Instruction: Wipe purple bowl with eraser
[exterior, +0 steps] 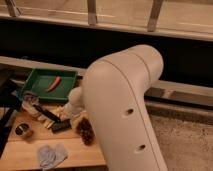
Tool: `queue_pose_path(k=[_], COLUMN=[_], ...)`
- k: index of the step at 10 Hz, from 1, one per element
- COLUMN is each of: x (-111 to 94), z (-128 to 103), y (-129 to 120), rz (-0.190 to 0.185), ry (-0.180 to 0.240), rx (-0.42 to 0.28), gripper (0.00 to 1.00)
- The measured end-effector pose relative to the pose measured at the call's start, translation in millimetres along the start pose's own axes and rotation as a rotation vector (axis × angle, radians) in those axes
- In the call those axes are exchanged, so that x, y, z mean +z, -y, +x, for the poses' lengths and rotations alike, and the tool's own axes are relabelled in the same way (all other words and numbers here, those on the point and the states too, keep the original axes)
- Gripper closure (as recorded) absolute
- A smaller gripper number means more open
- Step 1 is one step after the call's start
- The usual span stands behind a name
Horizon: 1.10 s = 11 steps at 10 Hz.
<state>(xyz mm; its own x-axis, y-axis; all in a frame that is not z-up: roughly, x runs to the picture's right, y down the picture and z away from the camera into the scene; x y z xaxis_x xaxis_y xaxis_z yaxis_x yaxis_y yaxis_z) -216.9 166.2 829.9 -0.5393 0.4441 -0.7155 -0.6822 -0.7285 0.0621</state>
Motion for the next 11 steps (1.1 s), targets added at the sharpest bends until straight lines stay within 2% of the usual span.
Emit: queue_pose_path(k=[2,7,9,11], x=[8.3,19.7,20.5,16.3], z=[-2.8,2.7,3.6,6.9], y=[1.2,-1.9,-2.3,-6.3], rz=[0.024,0.069,0.078,0.070], ry=[-0.010,-0.024,-0.023,-0.020], rx=[-0.002,-0.057,-0.070,-0.088], gripper=[0.30,0.83,0.98,1.00])
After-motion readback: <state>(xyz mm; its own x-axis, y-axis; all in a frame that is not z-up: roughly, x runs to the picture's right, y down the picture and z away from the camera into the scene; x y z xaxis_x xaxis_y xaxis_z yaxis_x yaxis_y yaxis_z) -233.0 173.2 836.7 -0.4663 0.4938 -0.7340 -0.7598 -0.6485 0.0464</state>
